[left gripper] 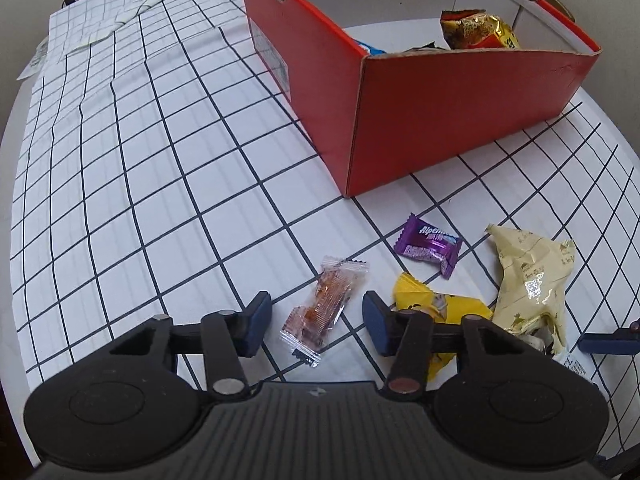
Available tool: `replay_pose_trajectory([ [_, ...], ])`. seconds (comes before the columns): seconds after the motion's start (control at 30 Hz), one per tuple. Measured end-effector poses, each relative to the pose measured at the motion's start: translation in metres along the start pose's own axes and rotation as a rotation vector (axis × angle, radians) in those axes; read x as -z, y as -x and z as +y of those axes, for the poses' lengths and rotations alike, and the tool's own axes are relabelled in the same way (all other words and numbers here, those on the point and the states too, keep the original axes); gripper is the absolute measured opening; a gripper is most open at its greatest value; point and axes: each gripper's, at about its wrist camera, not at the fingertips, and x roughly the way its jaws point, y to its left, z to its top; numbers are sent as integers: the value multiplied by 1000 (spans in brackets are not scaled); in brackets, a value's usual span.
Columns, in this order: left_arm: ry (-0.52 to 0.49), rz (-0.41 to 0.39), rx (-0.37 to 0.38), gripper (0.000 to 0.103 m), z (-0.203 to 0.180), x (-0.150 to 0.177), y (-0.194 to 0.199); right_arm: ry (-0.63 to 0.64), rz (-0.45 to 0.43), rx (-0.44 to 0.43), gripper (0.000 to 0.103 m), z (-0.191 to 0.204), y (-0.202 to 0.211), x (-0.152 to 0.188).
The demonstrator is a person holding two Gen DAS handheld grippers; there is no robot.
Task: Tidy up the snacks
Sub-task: 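Grasp the pink candy with the left tool while the right tool grasps the white-blue packet, then carry the pink candy and white-blue packet over the red box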
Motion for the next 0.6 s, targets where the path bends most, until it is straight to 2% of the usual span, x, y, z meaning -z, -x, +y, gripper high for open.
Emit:
replay_pose_trajectory([
  [0.17,-5,-3,-2,31,-5,0,2,21,-9,-7,58,2,3,-2],
  [0.27,11,-16,-2,22,-6,1,5,13,-14,-9,55,2,3,-2],
  [0.6,159,-41,-16,21,4,14,19,-64,-17,-39,51,-7,5,4],
])
